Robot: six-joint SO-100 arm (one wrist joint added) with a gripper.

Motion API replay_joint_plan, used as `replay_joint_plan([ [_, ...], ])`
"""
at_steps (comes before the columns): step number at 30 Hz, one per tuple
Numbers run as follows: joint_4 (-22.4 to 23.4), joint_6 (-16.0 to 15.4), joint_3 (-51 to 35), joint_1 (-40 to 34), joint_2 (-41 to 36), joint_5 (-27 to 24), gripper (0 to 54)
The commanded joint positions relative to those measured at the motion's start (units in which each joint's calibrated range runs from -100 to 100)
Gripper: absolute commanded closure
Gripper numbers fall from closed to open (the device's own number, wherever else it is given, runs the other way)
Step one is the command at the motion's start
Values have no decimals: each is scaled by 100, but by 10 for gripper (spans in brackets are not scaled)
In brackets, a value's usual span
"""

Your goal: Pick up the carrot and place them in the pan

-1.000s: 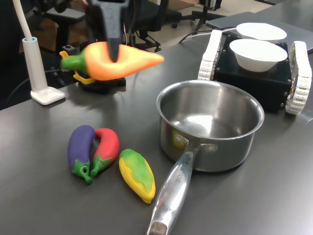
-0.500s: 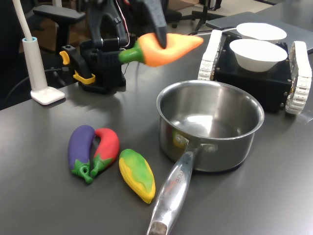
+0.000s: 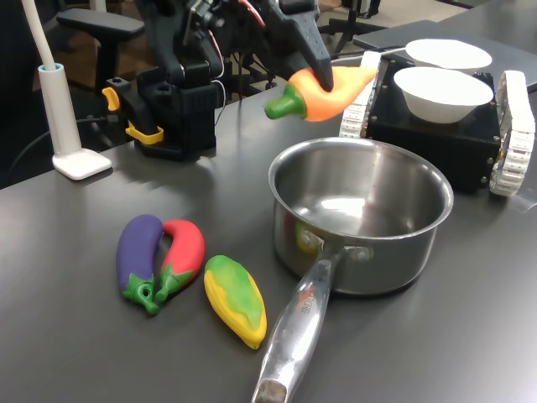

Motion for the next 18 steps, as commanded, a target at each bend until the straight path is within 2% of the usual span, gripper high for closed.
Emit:
replay_joint_plan([
  [1,-485,84,129,-412,-396,-44,536],
  [9,-655,202,484,-836,-354,-63,536],
  [18,-1124,437,947,-1249,-67,-10,536],
])
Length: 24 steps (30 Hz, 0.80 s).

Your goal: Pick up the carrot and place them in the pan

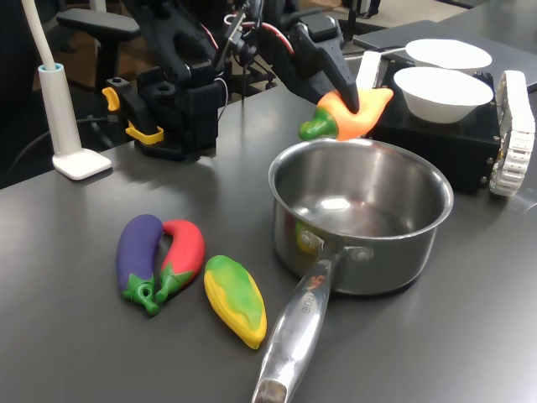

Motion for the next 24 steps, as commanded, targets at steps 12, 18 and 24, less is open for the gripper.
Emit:
replay_joint_plan([
  [12,-1084,258,624,-458,177,68,519],
  [18,-939,258,652,-492,110,24,454],
  [24,-862,258,724,-607,110,78,381],
])
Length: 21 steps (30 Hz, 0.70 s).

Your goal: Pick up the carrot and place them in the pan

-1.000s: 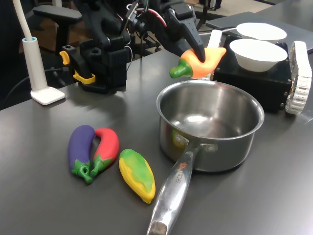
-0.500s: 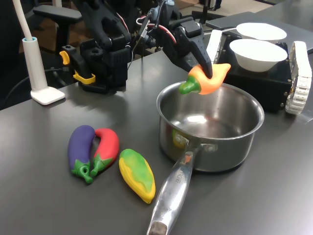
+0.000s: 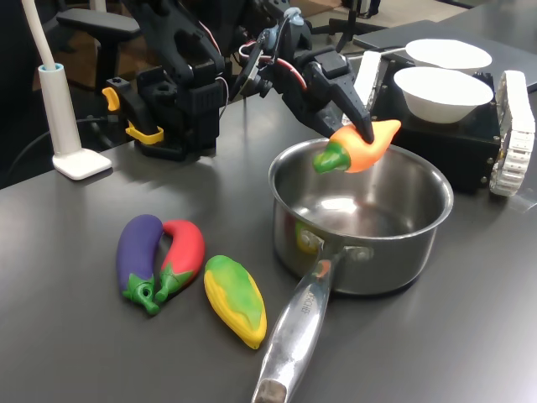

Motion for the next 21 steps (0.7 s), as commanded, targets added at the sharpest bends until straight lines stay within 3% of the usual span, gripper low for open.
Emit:
replay_joint_plan([
  [1,-114,56,-117,-179,-202,68,372],
  [16,-46,48,128,-316,-472,132,249],
  [21,-20,48,128,-339,-489,88,179],
])
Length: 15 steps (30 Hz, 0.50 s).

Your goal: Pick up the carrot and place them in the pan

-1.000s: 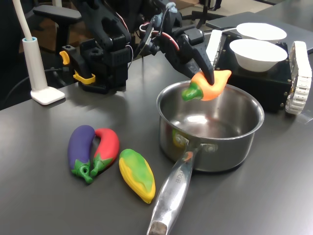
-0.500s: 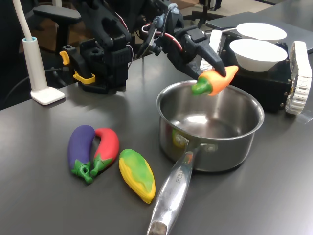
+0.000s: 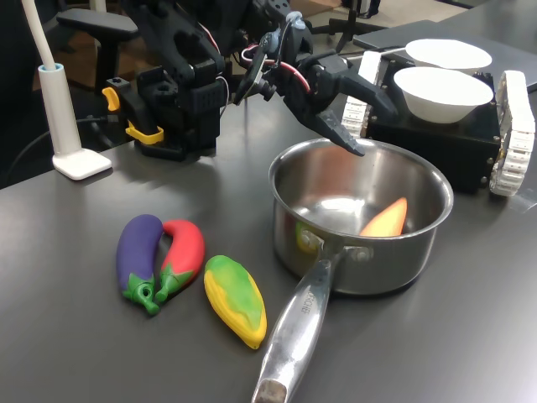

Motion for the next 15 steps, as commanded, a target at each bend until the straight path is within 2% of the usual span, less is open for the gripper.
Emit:
replay_joint_plan([
  [1,-12,48,-153,-108,-320,0,166],
  [10,201,48,-134,-131,-607,-132,45],
  [15,227,48,65,-120,-1004,-78,40],
])
